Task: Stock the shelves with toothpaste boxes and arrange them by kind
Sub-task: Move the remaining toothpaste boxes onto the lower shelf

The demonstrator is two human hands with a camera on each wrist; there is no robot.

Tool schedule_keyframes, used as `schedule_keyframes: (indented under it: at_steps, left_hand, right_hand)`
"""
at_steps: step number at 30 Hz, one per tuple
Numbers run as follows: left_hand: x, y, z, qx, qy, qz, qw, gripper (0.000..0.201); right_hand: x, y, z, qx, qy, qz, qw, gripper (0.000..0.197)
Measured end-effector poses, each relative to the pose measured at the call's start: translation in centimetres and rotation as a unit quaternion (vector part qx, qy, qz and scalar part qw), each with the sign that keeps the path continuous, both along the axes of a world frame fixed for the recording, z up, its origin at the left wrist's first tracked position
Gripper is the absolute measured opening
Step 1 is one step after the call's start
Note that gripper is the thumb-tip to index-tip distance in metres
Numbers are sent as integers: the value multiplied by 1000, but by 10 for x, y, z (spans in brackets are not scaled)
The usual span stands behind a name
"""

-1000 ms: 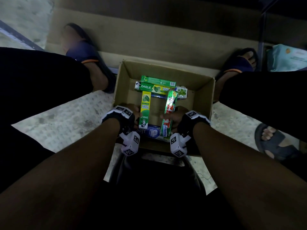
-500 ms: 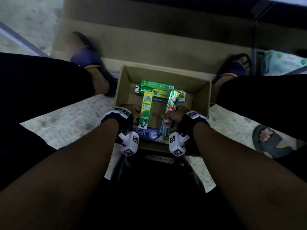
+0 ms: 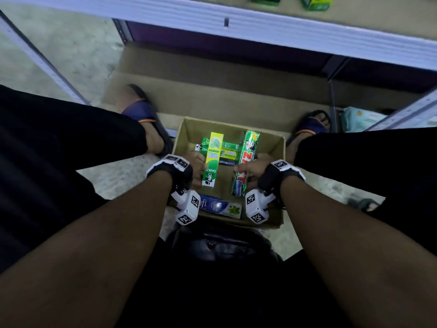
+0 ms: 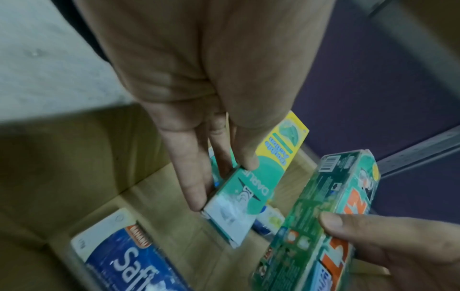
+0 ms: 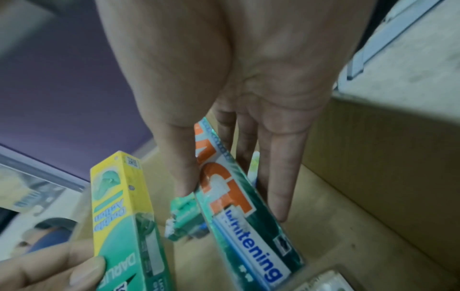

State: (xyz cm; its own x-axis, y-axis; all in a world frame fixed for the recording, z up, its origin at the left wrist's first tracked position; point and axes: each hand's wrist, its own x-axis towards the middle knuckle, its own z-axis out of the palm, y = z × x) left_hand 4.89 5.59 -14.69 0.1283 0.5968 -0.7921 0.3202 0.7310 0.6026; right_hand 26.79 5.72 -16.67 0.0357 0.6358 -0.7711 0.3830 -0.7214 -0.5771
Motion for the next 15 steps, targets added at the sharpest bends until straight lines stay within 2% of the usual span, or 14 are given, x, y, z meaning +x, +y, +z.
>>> schedule_keyframes:
  at_steps: [1, 2, 6, 10, 13, 15]
  left_hand:
    - [2, -4, 5, 39, 18, -4, 999, 13]
    - [4, -7, 13, 70, 31, -2, 997, 8]
    - [3, -19, 37, 117, 38, 3, 992, 11]
    - [0, -26, 59, 112, 8, 14, 994, 15]
    - [0, -29, 74, 141, 11, 20, 990, 16]
    - [-1, -31, 86, 162, 7, 18, 987, 16]
  right_hand:
    - [-1, -1, 7, 8, 9, 2, 1000, 24]
    - [-2, -3, 14, 19, 11, 2, 1000, 21]
    - [-3, -10, 38, 69, -6, 4, 998, 25]
    - [-4, -17, 61, 89, -26, 16, 996, 31]
    - [-4, -19, 77, 104, -7, 6, 995, 29]
    - [-4, -20, 91, 118, -14, 13, 993, 43]
